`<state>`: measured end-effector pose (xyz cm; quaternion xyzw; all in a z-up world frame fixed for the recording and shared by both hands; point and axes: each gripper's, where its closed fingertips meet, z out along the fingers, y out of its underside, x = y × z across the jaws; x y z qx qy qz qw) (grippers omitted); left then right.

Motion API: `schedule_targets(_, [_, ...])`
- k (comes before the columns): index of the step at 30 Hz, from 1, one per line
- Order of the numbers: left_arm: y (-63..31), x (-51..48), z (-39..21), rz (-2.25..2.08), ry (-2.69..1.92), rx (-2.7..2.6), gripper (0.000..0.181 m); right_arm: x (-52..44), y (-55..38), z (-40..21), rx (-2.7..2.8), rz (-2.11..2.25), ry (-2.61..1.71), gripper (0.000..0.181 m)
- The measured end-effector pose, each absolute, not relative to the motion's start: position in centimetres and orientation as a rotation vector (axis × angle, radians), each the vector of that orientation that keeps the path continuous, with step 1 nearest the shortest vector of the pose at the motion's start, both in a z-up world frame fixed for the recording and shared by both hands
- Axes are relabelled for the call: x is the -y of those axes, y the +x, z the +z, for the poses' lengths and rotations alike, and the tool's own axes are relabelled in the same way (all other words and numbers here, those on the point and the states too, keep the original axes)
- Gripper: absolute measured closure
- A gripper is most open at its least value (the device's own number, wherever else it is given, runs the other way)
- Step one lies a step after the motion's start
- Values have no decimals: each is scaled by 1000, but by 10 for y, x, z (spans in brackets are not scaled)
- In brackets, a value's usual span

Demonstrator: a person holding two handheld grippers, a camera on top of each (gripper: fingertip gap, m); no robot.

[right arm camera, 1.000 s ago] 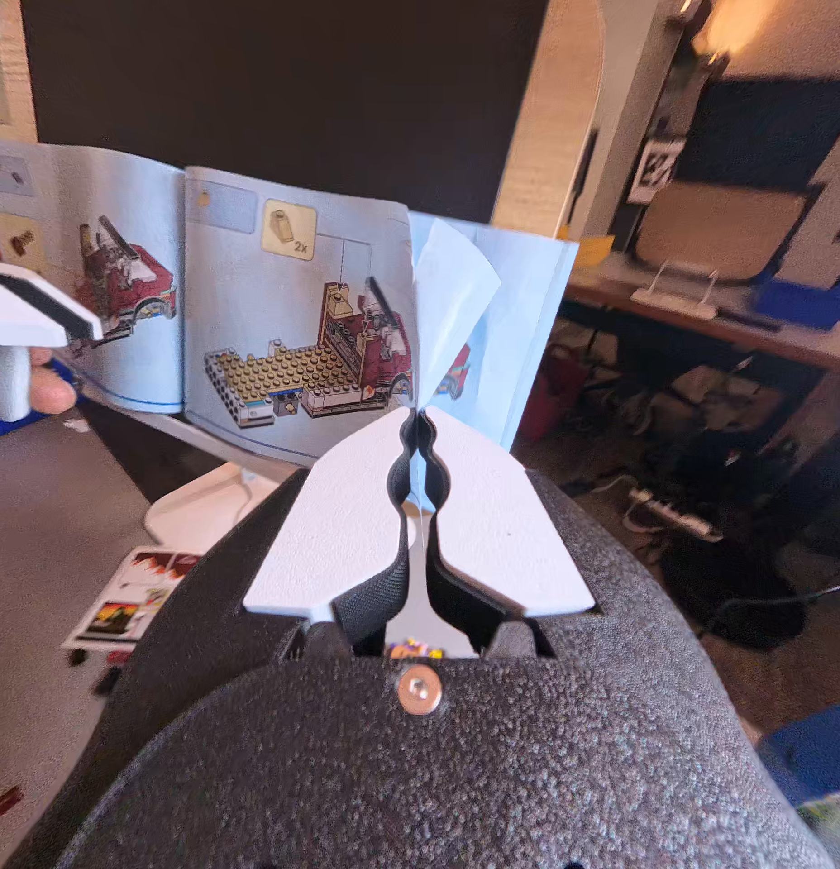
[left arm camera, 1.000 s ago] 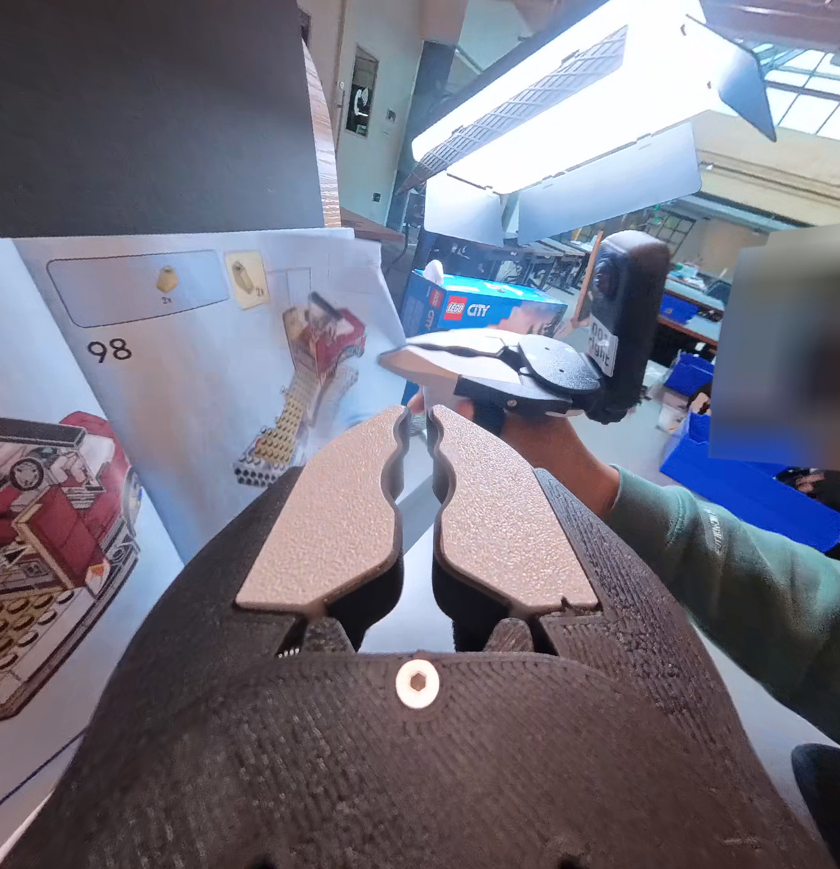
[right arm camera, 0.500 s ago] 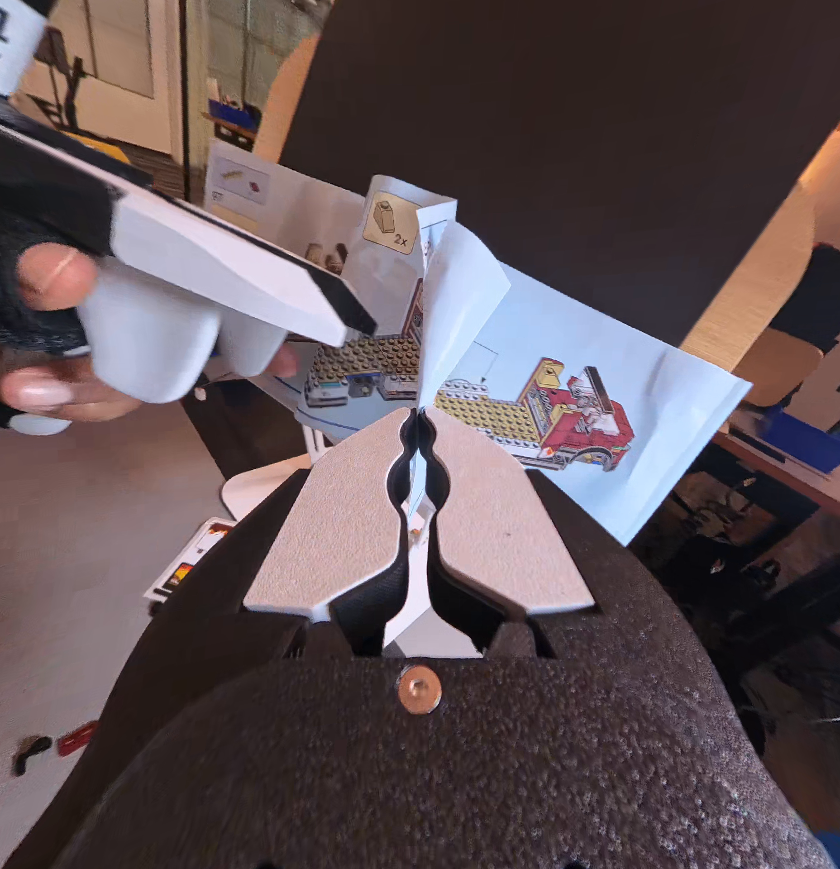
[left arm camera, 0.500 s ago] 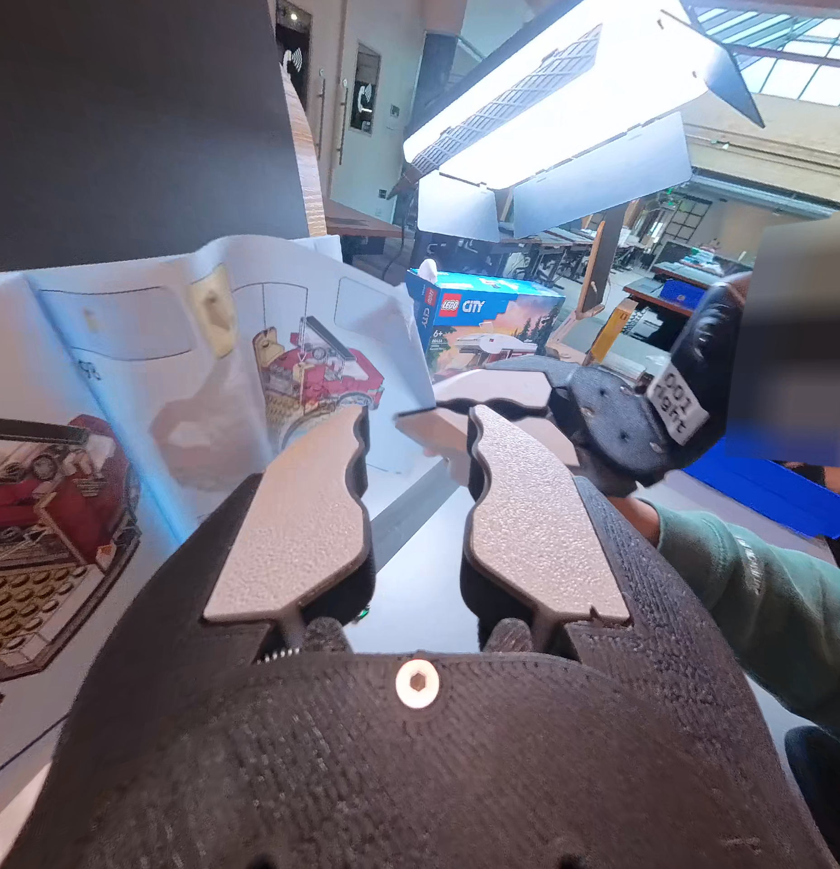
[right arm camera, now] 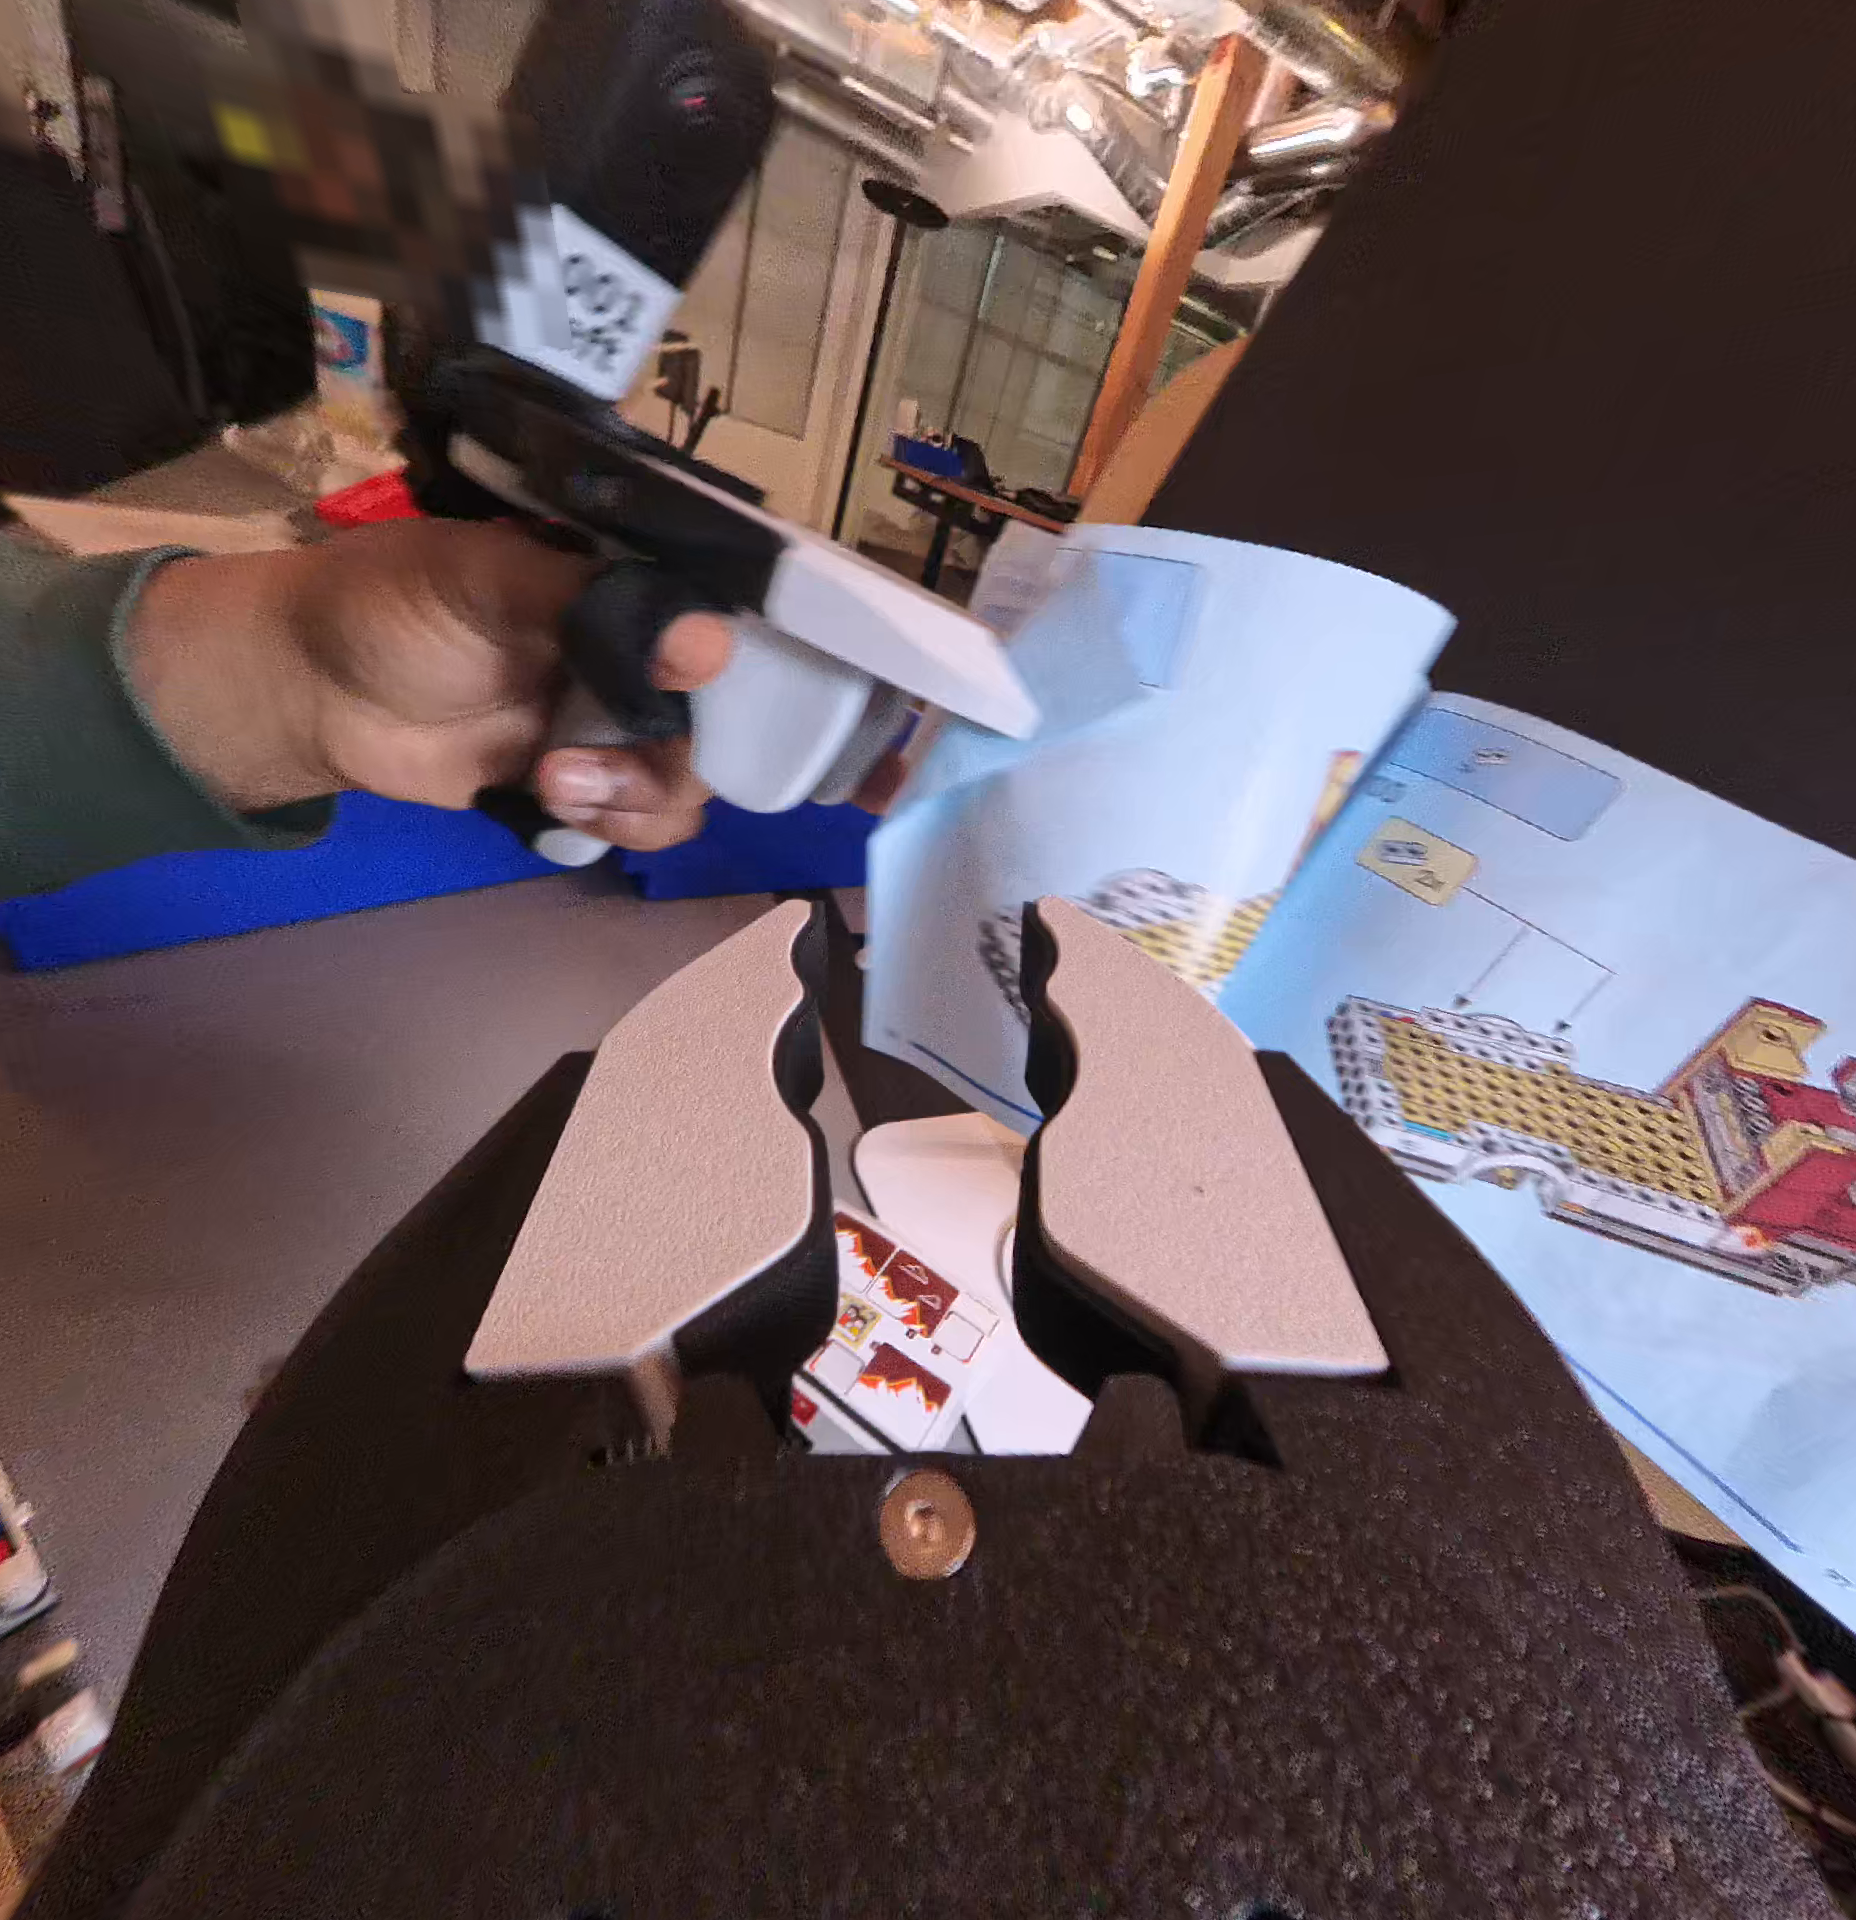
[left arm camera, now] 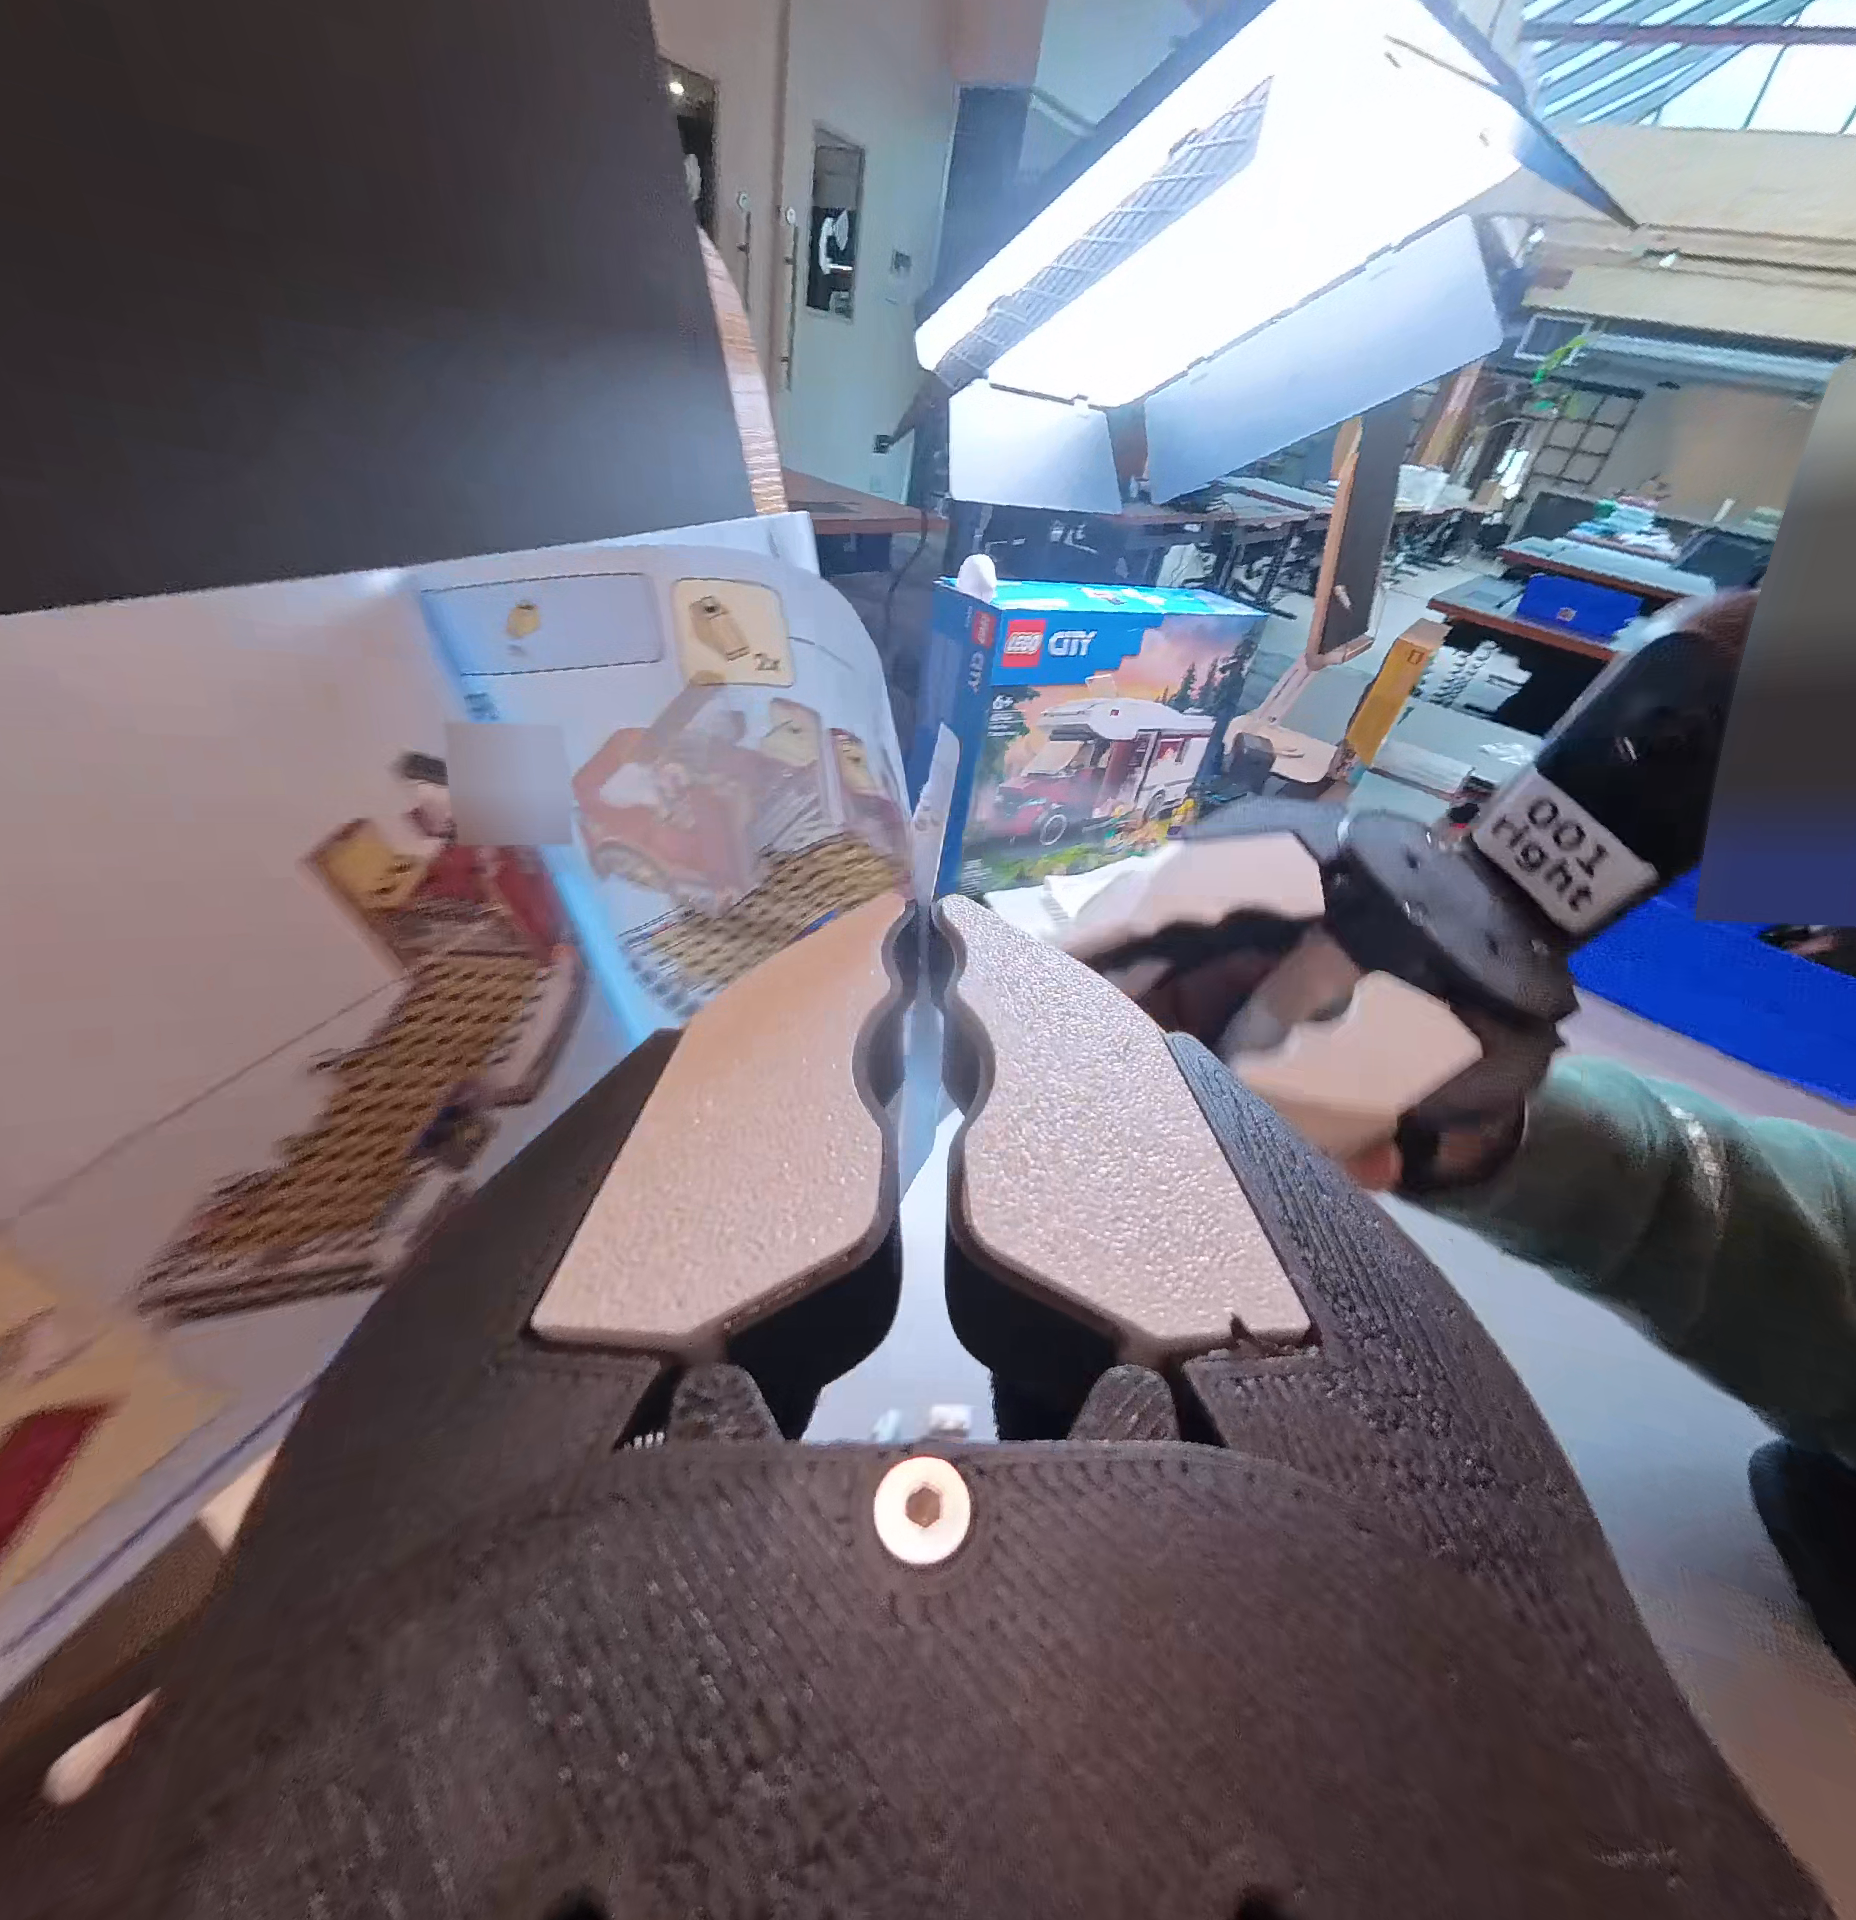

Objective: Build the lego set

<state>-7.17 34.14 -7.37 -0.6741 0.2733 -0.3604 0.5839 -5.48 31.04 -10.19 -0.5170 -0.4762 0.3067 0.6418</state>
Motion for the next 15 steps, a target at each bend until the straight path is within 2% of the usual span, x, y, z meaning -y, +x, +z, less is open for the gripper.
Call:
schedule_targets(7, [-146,-347,-73,-749,-1632,-529,179,-404,-59,-107,1016,400,-1359,169])
schedule_targets(12, [-187,-367,-84,-738,-1693,-371,176,-427,-110,-124,1131,170,-1420,171])
schedule_targets(15, [-214,-368,-69,-655,-1625,-238,169,-435,-126,-124,1137,25,-1416,177])
